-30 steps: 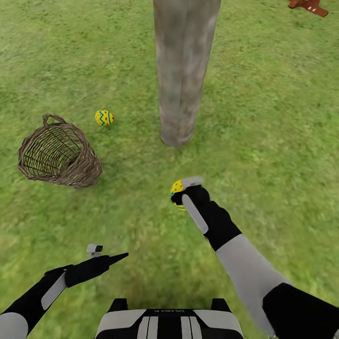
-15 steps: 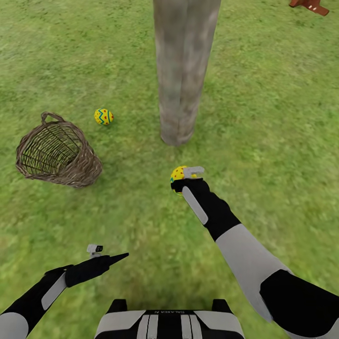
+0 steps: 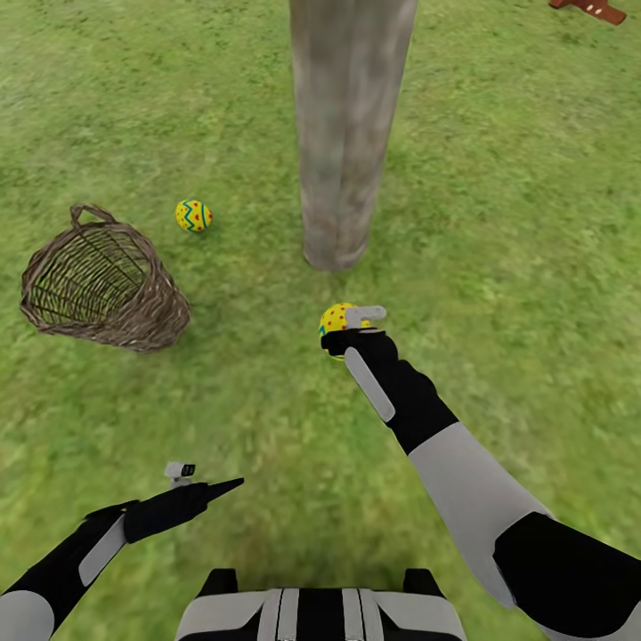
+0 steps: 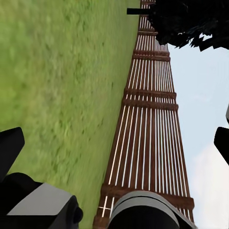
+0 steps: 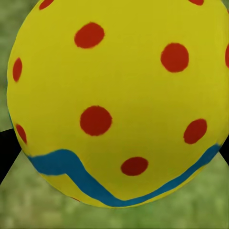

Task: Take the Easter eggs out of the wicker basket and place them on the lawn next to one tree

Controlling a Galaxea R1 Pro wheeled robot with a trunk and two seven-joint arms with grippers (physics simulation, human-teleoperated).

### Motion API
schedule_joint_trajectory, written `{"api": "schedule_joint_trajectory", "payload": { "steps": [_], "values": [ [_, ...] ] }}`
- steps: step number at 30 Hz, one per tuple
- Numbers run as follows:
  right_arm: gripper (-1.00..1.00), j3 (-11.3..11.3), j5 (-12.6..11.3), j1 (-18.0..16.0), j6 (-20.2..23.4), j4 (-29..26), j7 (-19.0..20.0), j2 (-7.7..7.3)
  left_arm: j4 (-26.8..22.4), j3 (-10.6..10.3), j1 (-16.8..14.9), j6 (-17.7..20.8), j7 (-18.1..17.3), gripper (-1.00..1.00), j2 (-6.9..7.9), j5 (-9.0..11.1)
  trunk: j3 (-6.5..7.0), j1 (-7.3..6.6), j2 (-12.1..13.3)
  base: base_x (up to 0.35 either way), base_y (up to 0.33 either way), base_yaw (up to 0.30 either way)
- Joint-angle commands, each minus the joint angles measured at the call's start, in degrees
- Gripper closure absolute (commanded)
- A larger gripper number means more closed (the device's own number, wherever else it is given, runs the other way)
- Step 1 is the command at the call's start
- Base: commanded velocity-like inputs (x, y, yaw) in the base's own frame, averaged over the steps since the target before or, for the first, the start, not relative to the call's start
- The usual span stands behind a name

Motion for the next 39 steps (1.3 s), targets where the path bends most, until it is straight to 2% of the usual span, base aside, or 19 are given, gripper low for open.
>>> {"api": "schedule_joint_trajectory", "payload": {
  "steps": [1, 39],
  "values": [
    [1.00, 0.09, -0.56, -0.04, 0.07, -0.04, -0.56, 0.00, 0.00, -0.35, -0.04, 0.60, -0.08, -1.00, 0.08, 0.51, -0.21, 0.22, -0.43, 0.000, 0.000, 0.000],
    [1.00, 0.26, -0.80, -0.04, 0.71, 1.12, -0.65, 0.00, 0.00, -0.35, -0.04, 0.60, -0.08, -1.00, 0.08, 0.60, -7.03, 8.57, -15.67, 0.000, 0.000, 0.000]
  ]
}}
